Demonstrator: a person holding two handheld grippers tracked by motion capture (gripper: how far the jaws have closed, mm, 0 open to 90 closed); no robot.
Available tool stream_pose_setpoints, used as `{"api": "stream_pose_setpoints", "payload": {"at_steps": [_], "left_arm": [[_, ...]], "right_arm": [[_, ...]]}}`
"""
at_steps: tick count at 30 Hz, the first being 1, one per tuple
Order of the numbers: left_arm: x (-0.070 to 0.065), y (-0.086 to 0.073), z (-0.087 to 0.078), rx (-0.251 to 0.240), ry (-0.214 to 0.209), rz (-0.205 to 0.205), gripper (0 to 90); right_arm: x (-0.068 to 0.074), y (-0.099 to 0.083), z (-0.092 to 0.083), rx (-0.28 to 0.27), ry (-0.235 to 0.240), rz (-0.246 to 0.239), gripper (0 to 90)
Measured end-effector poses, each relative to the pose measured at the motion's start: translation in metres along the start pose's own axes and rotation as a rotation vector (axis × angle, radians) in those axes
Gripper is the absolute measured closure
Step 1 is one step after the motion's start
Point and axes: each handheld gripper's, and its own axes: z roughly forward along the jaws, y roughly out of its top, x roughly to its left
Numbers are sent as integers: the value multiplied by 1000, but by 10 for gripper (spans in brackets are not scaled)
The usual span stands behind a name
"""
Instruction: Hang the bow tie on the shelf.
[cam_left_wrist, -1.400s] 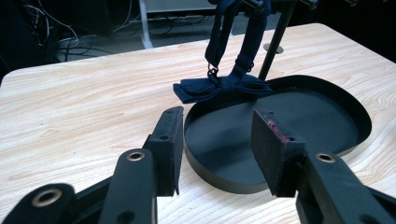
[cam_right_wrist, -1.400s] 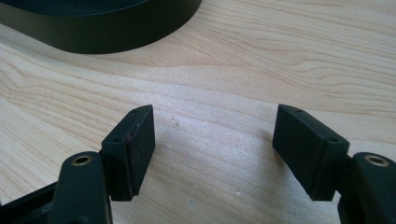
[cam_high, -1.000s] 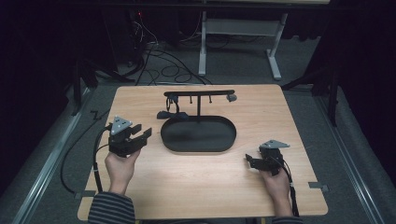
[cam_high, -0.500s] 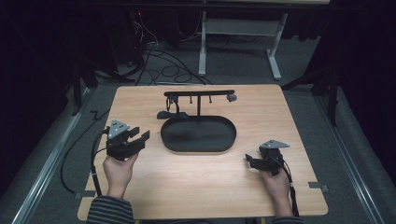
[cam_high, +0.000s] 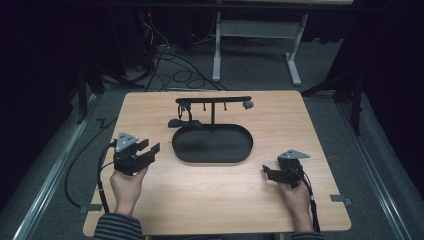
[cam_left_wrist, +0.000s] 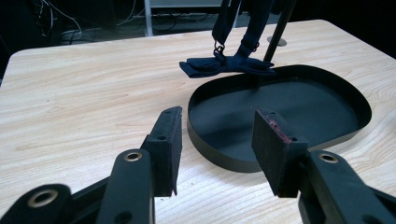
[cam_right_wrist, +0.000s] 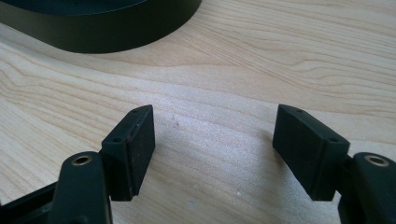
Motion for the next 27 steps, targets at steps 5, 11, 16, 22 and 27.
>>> {"api": "stream_pose_setpoints", "payload": {"at_steps": [5, 11, 16, 22, 27], "left_arm": [[-1, -7, 3, 8, -3, -8, 535], [1, -14, 3, 20, -1, -24, 535], [3, -20, 4, 26, -2, -38, 534], [4, -27, 5, 34, -4, -56, 531], [5, -32, 6, 41, -4, -66, 530]], "right_arm": [[0, 0, 0, 0, 0, 0, 312], [0, 0, 0, 0, 0, 1, 312], [0, 0, 0, 1, -1, 0, 312], [0, 0, 0, 0, -1, -2, 312], [0, 0, 0, 0, -2, -2, 312]]}}
